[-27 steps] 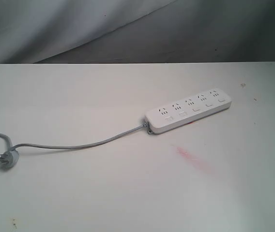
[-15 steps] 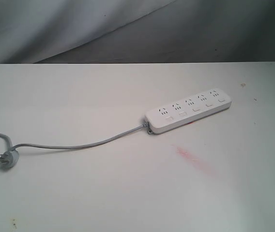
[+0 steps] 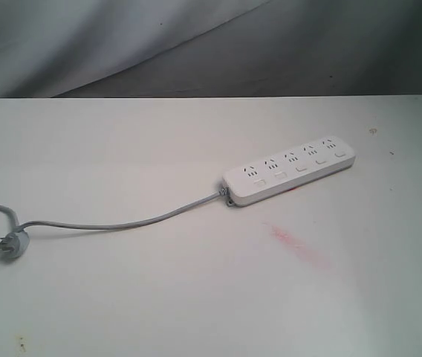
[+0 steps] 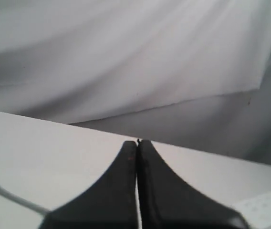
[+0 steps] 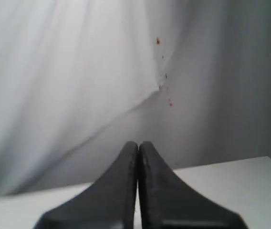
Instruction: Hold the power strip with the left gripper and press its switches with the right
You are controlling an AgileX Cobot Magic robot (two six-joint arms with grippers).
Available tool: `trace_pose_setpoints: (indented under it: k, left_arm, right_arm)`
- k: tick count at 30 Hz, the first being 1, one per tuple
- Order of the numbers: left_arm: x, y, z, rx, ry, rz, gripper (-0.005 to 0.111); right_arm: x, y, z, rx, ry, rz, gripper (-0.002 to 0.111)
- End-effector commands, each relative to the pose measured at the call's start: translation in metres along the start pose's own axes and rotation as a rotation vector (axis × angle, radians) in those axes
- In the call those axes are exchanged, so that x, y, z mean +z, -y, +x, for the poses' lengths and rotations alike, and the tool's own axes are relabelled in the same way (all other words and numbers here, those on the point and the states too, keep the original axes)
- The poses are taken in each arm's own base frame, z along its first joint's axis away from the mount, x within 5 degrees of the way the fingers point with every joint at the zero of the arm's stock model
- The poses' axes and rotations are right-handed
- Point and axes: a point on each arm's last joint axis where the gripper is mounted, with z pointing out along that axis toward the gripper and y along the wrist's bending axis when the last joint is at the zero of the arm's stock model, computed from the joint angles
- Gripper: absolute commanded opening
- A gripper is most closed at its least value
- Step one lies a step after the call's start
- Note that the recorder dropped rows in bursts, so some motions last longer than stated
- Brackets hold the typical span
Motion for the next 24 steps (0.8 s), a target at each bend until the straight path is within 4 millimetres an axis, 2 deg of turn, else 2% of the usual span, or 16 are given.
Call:
trace_pose_setpoints:
  k: [1, 3, 7, 11, 14, 20, 23, 24]
  left_arm:
    - [0.000, 0.000, 0.002, -0.307, -0.006, 0.007, 0.000]
    - [-0.002, 0.006, -0.001, -0.369, -0.080, 0.024, 0.000]
    - [-0.008, 0.018, -0.019, -0.391, -0.134, 0.073, 0.000]
    - [-0.006, 0.031, -0.040, -0.371, -0.193, 0.107, 0.000]
    - [0.004, 0.040, -0.057, -0.293, -0.281, 0.128, 0.000]
    - [0.044, 0.062, -0.097, -0.076, -0.440, 0.201, 0.000]
    - [0.073, 0.074, -0.111, 0.006, -0.529, 0.256, 0.000]
    - [0.093, 0.080, -0.116, 0.046, -0.595, 0.283, 0.000]
  right_arm:
    - [-0.001, 0.001, -0.010, 0.395, 0.056, 0.019, 0.000]
    - [-0.001, -0.004, -0.021, 0.423, 0.014, -0.010, 0.000]
    - [-0.006, -0.017, -0.057, 0.368, -0.013, -0.071, 0.000]
    - [0.006, -0.027, -0.079, 0.335, -0.177, -0.090, 0.000]
    - [0.020, -0.033, -0.095, 0.305, -0.265, -0.100, 0.000]
    - [0.055, -0.047, -0.121, 0.157, -0.384, -0.181, 0.000]
    - [0.077, -0.052, -0.123, 0.104, -0.482, -0.204, 0.000]
    - [0.092, -0.054, -0.122, 0.075, -0.547, -0.211, 0.000]
